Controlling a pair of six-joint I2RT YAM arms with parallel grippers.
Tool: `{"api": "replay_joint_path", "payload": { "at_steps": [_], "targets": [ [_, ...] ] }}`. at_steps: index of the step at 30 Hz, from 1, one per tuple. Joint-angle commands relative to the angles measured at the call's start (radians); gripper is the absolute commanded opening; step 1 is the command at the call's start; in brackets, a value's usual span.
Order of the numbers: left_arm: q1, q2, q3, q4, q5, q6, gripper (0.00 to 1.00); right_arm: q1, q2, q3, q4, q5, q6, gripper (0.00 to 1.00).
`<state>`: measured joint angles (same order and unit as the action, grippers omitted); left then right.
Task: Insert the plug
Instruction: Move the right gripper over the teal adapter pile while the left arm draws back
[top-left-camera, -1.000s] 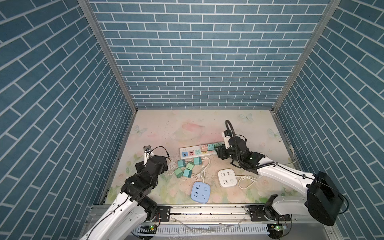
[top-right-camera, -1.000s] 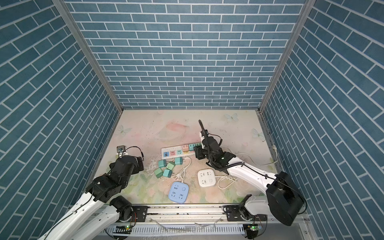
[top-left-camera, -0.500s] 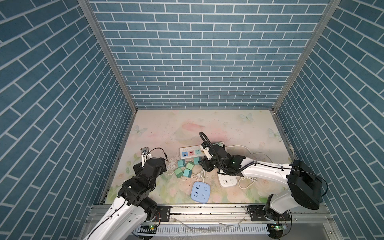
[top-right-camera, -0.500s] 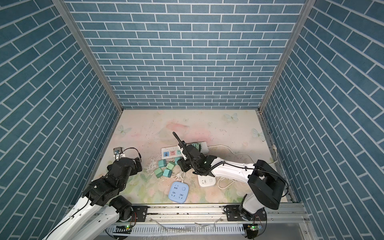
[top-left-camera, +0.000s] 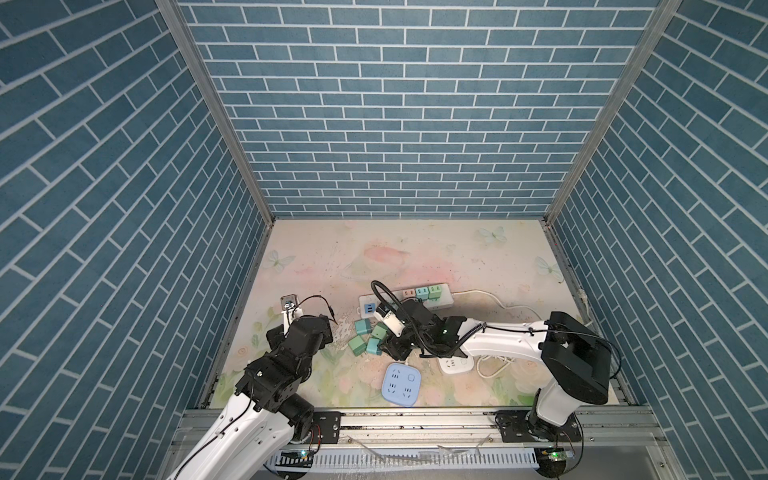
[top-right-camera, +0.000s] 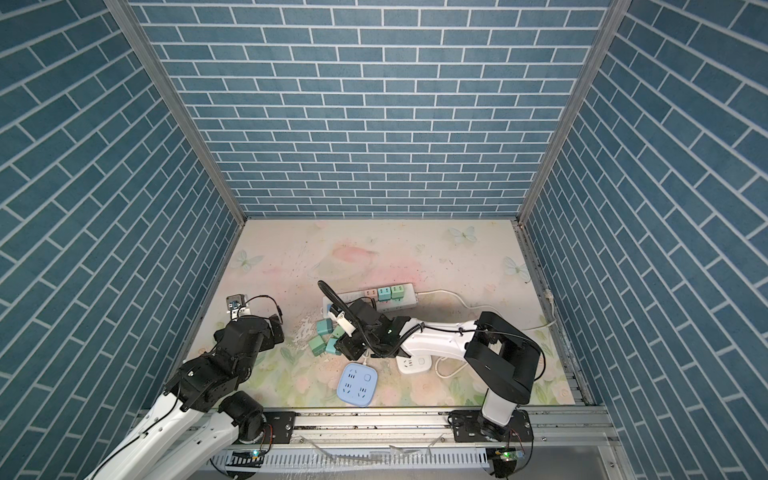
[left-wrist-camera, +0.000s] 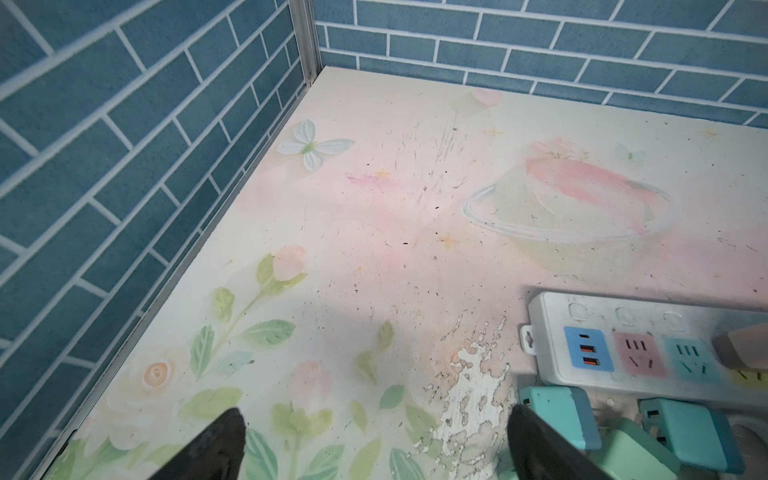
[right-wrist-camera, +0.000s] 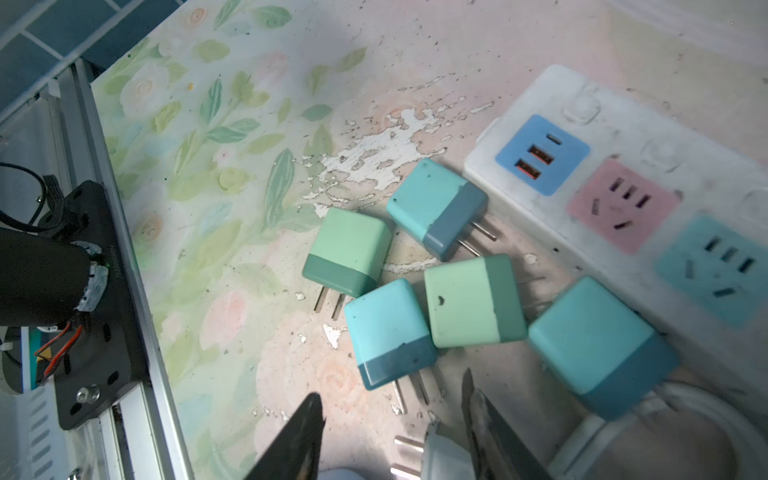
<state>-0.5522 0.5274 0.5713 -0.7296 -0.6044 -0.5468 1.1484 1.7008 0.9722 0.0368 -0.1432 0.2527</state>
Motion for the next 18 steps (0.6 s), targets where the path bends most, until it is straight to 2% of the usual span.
{"api": "replay_joint_path", "payload": {
  "at_steps": [1,18],
  "targets": [
    [0.001,0.003,-0.001,-0.02,-0.018,-0.009,1.0,0.016,0.029,0.03,-0.002,-0.016,-0.045,0.57],
    [0.001,-0.005,-0.002,-0.026,-0.023,-0.014,0.99,0.05,0.105,0.069,-0.019,0.002,-0.066,0.6]
  ]
}}
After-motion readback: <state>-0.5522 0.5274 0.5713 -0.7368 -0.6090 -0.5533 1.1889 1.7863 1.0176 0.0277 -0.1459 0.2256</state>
